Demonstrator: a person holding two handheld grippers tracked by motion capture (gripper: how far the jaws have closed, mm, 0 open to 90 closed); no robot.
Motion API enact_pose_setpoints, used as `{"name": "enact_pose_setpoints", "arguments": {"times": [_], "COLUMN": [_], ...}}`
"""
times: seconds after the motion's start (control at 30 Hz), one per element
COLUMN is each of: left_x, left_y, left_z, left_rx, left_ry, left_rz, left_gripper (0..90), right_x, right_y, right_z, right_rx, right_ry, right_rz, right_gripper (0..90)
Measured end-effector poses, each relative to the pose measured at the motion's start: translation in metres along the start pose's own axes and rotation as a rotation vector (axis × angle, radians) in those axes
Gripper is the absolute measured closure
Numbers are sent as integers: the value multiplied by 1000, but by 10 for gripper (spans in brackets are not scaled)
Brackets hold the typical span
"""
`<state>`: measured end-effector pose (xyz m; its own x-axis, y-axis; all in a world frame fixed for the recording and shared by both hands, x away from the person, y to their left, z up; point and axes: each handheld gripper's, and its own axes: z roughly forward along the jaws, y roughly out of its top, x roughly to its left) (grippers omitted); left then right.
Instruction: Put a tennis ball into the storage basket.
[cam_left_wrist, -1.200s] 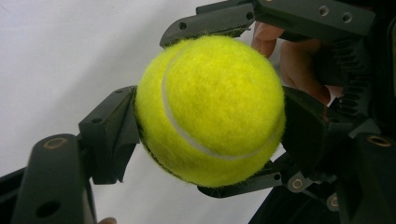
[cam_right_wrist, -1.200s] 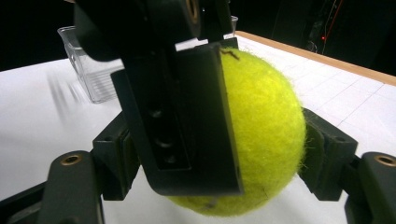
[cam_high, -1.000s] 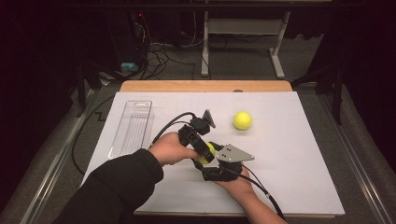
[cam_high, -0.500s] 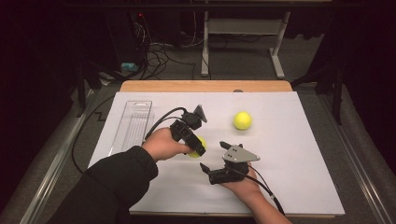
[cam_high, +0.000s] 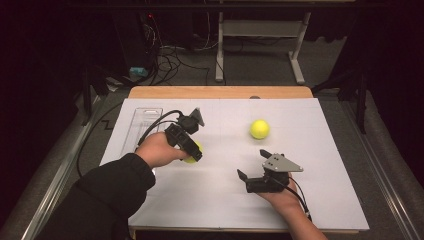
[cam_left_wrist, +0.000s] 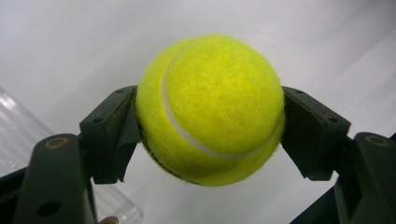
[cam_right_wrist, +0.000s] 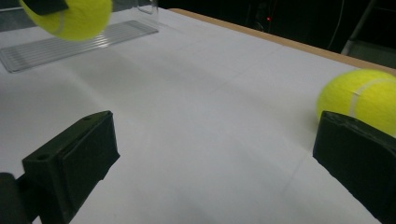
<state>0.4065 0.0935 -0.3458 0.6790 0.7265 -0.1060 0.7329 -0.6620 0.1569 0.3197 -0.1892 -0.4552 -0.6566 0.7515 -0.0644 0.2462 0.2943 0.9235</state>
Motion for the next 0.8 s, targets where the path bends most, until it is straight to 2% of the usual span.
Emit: {"name": "enact_pose_setpoints", "arguments": {"times": [0.23,0.43,0.63,0.7,0.8], "left_x": [18,35,51,58,71], "left_y": [-12,-24,-36,-40,-47], "left_z": [-8,-19,-30,-35,-41], "left_rx": [28,21,20,25,17], "left_ry": [23,38,70,69,79], "left_rz": [-38,-76,-116,-129,-168], "left_gripper": [266,266,266,266,266], "right_x": [-20,-35,-42,-43,-44], "right_y": [-9,-17,-25,-26,-29], "right_z": [-18,-34,-47,-50,-56], "right_rx": [7,5,16,18,17], "right_ry": [-50,-88,-104,-108,-112], "right_rz": [19,33,37,39,34], "right_gripper": [0,0,0,0,0]}}
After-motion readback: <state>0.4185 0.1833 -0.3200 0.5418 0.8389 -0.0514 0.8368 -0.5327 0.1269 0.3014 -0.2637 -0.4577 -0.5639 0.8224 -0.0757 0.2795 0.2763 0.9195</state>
